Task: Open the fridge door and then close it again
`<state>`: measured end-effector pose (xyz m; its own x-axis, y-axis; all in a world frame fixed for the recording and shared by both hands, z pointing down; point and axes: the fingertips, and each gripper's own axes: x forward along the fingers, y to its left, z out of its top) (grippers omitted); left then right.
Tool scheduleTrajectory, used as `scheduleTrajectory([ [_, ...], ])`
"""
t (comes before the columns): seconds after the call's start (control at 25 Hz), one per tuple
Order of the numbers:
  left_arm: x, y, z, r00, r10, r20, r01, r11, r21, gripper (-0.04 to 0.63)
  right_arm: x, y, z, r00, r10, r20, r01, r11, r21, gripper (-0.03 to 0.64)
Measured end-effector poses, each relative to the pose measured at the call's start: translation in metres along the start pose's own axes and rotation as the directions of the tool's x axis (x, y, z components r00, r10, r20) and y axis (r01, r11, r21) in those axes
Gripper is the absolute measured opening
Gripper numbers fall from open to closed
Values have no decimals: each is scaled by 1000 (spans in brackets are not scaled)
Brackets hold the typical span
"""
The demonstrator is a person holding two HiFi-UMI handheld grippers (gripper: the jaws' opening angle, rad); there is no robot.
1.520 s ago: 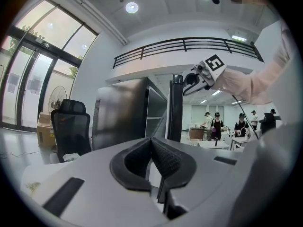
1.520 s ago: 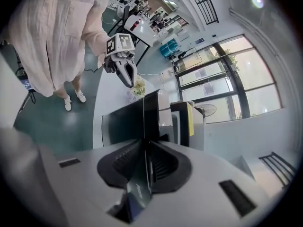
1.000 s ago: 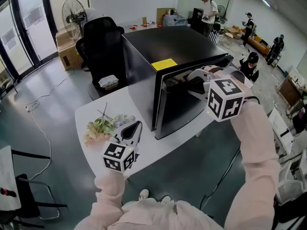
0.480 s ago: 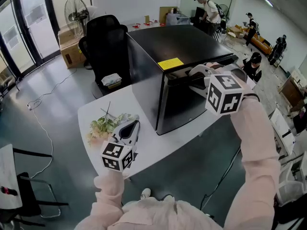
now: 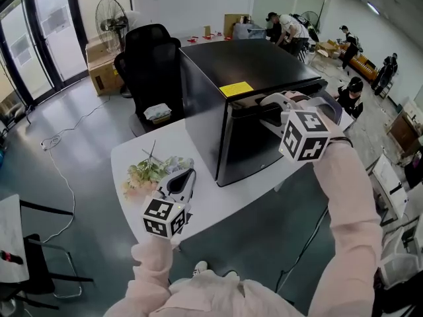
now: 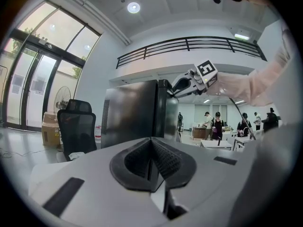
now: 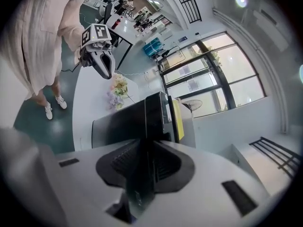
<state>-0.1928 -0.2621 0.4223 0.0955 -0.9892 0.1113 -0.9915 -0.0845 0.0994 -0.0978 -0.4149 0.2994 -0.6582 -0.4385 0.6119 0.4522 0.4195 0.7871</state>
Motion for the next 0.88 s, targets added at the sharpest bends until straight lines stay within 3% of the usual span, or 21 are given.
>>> scheduleTrajectory([
  [0.44,-18,-6,6,999,37,22,-37,999,4,11,-3,0,0,999,-39,27,40,999,-12,84],
  [0.88,-22,-17,8,999,44,33,-44,999,2,11,-10,-3,-8,987,-158,29,157,987,13,84],
])
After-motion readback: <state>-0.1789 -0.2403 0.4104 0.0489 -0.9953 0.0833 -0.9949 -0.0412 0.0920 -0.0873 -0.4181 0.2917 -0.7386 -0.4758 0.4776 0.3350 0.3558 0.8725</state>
